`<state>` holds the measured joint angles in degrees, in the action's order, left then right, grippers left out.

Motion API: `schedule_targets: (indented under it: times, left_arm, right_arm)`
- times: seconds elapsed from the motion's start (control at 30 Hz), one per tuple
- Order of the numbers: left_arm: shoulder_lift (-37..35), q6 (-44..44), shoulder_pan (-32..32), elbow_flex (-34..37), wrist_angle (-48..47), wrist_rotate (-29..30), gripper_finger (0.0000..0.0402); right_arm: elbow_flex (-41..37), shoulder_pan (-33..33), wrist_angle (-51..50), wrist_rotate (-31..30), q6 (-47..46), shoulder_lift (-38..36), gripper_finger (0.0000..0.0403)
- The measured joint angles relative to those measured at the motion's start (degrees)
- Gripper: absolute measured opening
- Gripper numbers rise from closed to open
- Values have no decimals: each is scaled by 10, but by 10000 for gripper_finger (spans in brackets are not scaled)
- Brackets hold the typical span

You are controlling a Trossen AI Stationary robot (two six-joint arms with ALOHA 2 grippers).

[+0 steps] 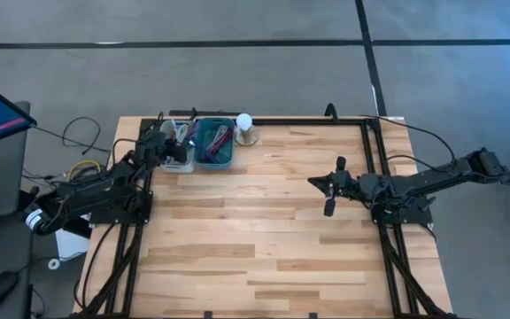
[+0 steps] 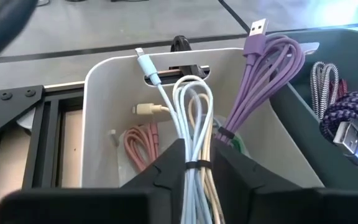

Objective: Pick & Place USB Port
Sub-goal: Put the light blue charger cable into the gray bin, then return to Home Position

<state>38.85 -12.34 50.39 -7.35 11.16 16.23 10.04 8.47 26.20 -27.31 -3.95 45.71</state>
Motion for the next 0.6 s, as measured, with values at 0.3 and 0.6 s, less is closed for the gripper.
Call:
schedule_targets:
  times: [0.3, 0.6]
  left_arm:
    - [0, -1, 0, 0, 2, 0, 116]
    - [0, -92, -24, 0, 29, -14, 108]
  right_arm:
    - [0, 0, 0, 0, 0, 0, 3]
    - [0, 0, 0, 0, 22, 0, 3]
